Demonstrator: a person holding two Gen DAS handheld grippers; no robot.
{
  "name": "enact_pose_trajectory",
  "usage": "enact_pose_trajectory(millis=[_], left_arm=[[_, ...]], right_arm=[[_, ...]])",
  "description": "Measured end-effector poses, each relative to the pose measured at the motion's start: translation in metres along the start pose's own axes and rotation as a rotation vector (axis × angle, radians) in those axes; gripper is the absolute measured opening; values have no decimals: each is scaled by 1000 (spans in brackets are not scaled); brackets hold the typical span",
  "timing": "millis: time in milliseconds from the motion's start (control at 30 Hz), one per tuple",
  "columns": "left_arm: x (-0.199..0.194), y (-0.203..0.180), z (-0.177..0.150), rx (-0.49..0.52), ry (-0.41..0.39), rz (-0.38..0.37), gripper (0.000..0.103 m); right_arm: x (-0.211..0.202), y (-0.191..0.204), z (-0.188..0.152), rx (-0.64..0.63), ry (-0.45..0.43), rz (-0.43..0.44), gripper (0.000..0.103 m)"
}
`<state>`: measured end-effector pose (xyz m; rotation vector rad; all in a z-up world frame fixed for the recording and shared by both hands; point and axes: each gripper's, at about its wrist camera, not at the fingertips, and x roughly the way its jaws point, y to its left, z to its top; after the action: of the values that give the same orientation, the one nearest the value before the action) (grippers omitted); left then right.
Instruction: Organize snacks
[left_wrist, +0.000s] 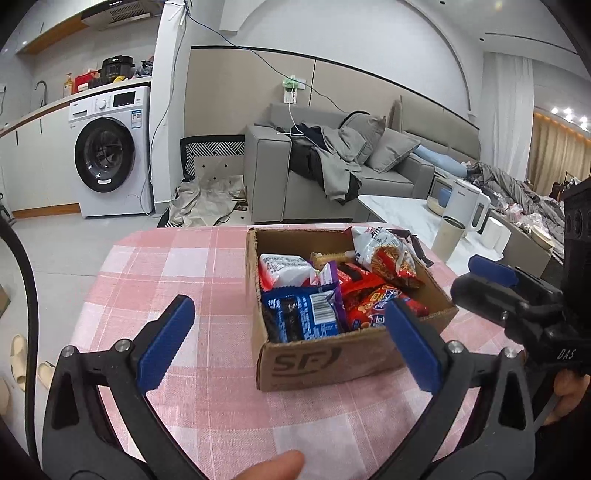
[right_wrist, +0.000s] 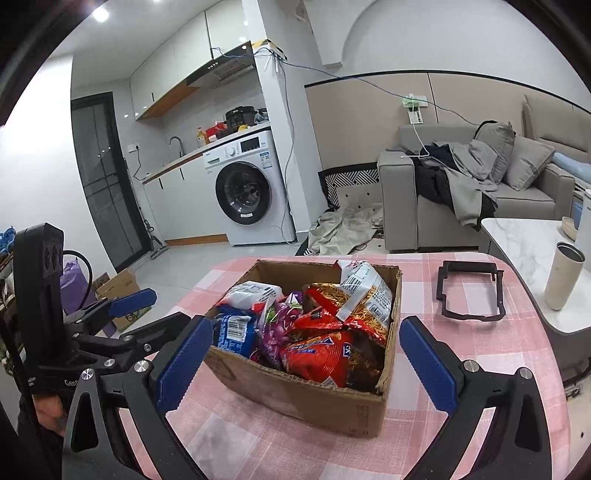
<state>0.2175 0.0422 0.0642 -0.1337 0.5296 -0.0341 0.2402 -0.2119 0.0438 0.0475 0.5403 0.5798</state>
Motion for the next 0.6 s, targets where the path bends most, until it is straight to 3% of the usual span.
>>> enact_pose_trajectory(millis=[267, 600], left_arm=[[-36, 21, -36, -23, -46, 8, 102], [-48, 14, -68, 58, -88, 61, 102]], right_arm=[[-21, 9, -27, -24, -44, 5, 103], [-28, 9, -64, -53, -64, -12, 103]])
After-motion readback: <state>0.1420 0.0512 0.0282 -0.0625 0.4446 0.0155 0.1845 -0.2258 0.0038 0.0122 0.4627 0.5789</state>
